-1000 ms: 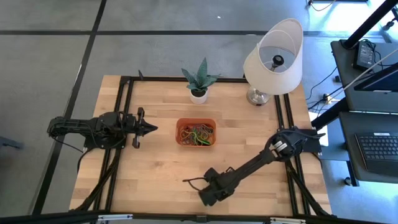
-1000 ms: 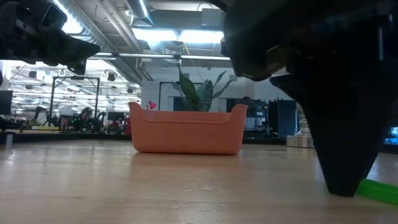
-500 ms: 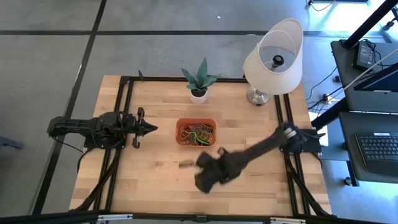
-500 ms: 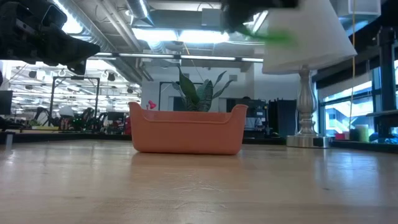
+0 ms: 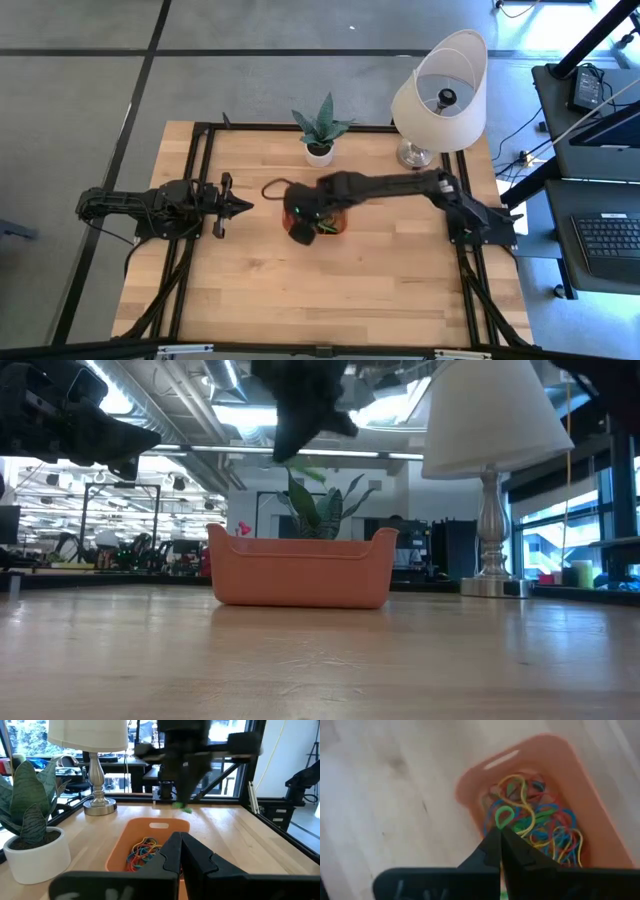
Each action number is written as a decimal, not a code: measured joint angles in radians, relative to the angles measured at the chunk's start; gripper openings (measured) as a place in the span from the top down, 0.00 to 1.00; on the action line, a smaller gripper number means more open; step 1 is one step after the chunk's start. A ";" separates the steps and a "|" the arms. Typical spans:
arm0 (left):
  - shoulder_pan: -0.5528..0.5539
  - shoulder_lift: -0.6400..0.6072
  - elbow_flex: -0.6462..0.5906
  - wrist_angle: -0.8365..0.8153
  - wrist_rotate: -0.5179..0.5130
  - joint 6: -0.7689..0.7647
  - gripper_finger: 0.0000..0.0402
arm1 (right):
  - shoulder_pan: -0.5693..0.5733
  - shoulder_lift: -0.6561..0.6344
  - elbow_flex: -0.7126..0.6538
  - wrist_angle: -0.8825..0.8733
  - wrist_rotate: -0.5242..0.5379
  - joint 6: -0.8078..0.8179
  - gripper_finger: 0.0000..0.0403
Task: Pick and place rubber bands into bin
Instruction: Put the green rubber band into the orange bin, then return to Home Position
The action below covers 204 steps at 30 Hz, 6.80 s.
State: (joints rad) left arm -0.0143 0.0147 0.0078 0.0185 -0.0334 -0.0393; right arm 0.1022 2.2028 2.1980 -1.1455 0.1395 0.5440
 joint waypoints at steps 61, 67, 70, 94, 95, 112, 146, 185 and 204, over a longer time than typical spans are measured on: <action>0.000 0.000 0.000 0.000 0.000 0.000 0.99 | 0.158 -1.221 -1.594 0.793 0.002 -0.190 0.70; 0.000 0.000 0.000 0.000 0.000 0.000 0.99 | 0.165 -1.415 -1.784 0.960 0.001 -0.343 0.72; 0.000 0.000 0.000 0.000 0.000 0.000 0.99 | 0.165 -1.495 -1.885 1.079 0.001 -0.374 0.76; 0.000 0.000 0.000 0.000 0.000 0.000 0.99 | 0.064 -2.001 -2.192 1.322 -0.090 -0.492 0.99; 0.000 0.000 0.000 0.000 0.000 0.000 0.99 | 0.059 -2.014 -2.192 1.319 -0.089 -0.487 0.99; 0.000 0.000 0.000 0.000 0.000 0.000 0.99 | -0.103 -2.201 -2.191 1.305 -0.097 -0.406 0.98; 0.000 0.000 0.000 0.000 0.000 0.000 0.99 | -0.128 -2.201 -2.191 1.178 -0.227 -0.417 0.93; 0.000 0.000 0.000 0.000 0.000 0.000 0.99 | -0.128 -2.200 -2.191 1.177 -0.227 -0.417 0.93; 0.000 0.000 0.000 0.000 0.000 0.000 0.99 | -0.128 -2.200 -2.191 1.178 -0.227 -0.417 0.93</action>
State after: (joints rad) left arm -0.0141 0.0151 0.0078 0.0183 -0.0334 -0.0393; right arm -0.0254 0.0025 0.0074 0.0322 -0.0873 0.1268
